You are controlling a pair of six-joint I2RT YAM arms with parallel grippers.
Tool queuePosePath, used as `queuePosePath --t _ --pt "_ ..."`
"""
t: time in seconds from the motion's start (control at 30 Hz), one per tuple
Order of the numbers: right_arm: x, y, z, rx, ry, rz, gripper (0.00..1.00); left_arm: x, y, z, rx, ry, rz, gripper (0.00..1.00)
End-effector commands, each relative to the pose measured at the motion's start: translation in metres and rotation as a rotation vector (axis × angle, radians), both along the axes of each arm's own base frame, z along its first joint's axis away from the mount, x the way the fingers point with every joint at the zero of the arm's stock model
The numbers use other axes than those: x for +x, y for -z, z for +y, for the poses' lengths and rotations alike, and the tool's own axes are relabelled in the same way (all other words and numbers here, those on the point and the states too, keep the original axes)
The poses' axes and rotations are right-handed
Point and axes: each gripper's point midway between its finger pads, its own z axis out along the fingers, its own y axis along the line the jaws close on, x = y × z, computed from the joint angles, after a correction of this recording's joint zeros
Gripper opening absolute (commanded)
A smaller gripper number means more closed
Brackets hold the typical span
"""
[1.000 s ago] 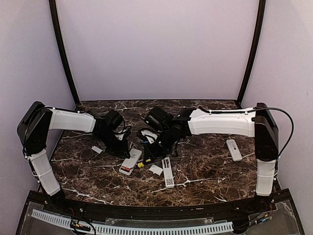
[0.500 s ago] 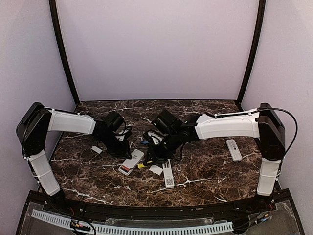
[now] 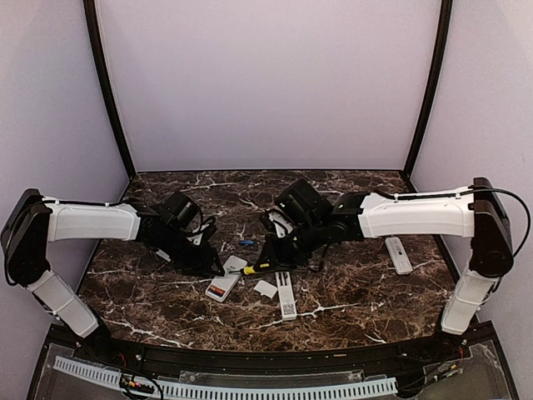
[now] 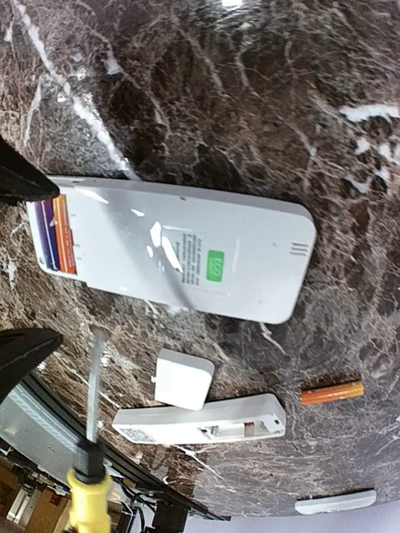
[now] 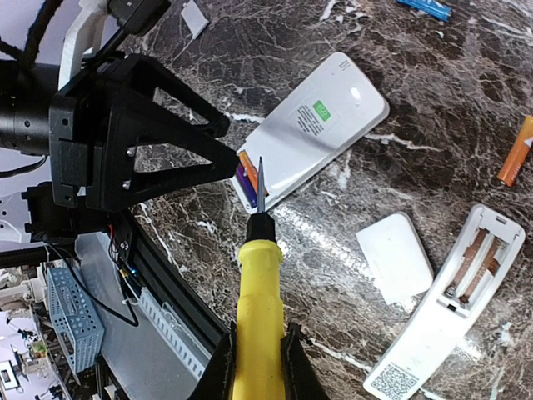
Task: Unload the batteries from the remote control
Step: Move the remote control without the battery cover to the center of the board.
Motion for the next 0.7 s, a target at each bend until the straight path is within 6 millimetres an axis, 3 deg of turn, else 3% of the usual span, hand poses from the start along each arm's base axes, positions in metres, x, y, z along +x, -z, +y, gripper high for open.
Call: queuePosePath --t 0.0,0.2,0.67 --pt "0.012 0.007 -0.018 -0.053 0.124 -0.020 0.00 -0.018 0.007 0.007 -0.021 -0.027 0.059 0.53" --pt "0.017 0.019 -0.022 -0.104 0.153 -0.019 0.00 -0.027 0.011 0.007 -0.044 -0.022 0.081 0.56" --pt "0.031 0.027 -0.006 -0.131 0.133 -0.050 0.00 -0.031 0.025 0.012 -0.004 -0.015 0.109 0.56"
